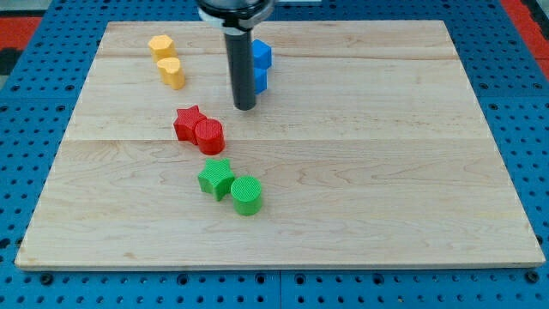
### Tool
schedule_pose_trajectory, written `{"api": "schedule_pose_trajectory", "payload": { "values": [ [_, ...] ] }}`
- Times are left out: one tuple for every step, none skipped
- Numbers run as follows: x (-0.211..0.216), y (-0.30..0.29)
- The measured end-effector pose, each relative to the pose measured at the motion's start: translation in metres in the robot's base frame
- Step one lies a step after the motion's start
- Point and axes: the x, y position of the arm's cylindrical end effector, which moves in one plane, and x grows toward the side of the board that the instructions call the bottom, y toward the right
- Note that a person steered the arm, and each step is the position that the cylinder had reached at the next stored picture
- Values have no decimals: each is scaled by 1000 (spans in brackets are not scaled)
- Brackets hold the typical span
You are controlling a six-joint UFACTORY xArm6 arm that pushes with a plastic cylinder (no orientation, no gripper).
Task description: Move the blue blocks and yellow blocks horizontal to each other
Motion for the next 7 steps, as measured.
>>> {"api": "schedule_pose_trajectory", "payload": {
  "values": [
    [-37,5],
    [-56,-4],
    [-7,-25],
    [-13,-89],
    [-46,-107],
    [-73,-112],
    [-70,-103]
  ]
}}
